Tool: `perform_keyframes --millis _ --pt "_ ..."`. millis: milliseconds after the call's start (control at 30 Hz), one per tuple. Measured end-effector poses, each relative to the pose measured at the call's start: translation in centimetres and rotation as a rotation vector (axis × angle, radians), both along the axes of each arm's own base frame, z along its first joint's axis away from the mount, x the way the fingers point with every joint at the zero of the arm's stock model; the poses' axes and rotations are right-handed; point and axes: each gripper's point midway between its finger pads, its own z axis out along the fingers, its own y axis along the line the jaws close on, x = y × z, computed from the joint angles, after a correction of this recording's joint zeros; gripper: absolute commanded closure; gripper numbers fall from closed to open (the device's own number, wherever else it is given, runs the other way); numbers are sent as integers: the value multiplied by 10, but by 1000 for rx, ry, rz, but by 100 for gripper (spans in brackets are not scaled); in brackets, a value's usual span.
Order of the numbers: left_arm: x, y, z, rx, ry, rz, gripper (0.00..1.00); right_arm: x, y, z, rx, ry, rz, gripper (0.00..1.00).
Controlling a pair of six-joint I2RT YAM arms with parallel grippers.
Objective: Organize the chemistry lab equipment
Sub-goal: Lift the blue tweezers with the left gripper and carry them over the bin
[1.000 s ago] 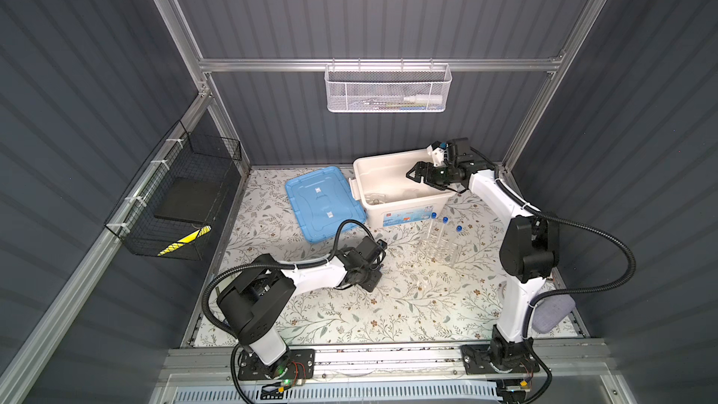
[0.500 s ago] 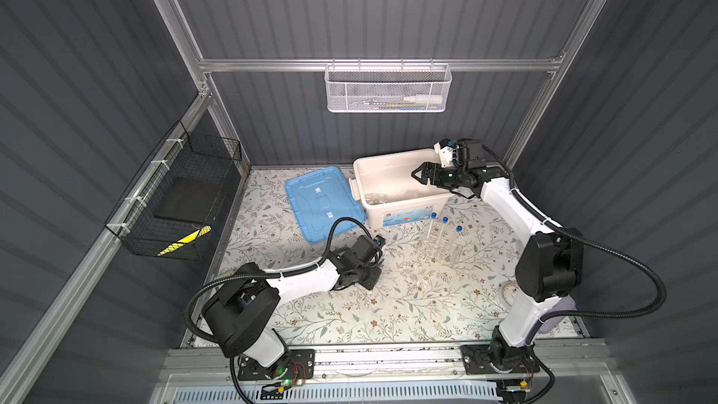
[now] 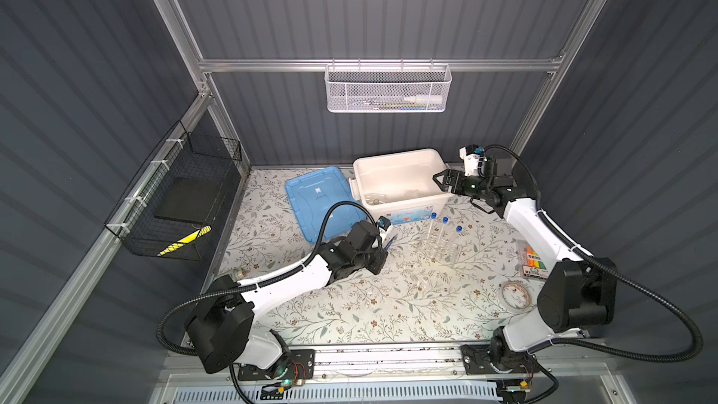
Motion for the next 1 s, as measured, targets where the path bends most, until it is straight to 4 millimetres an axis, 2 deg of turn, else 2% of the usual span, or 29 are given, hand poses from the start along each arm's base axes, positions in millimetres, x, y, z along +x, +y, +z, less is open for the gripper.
perform_keyframes --millis 200,333,533,800,1000 --pt "20 -23 51 -40 -134 -57 90 1 -29 -1 -5 -12 -64 11" --pt "37 -38 71 -50 -202 -81 90 0 -37 -12 -6 11 -81 11" --pt "77 -60 82 -82 -236 -108 91 2 -40 -27 4 42 -79 11" --pt "138 -74 90 -169 -236 -116 91 7 -42 -49 27 90 -72 14" --pt "164 -106 91 -233 -236 -177 91 12 -39 -57 57 99 -49 17"
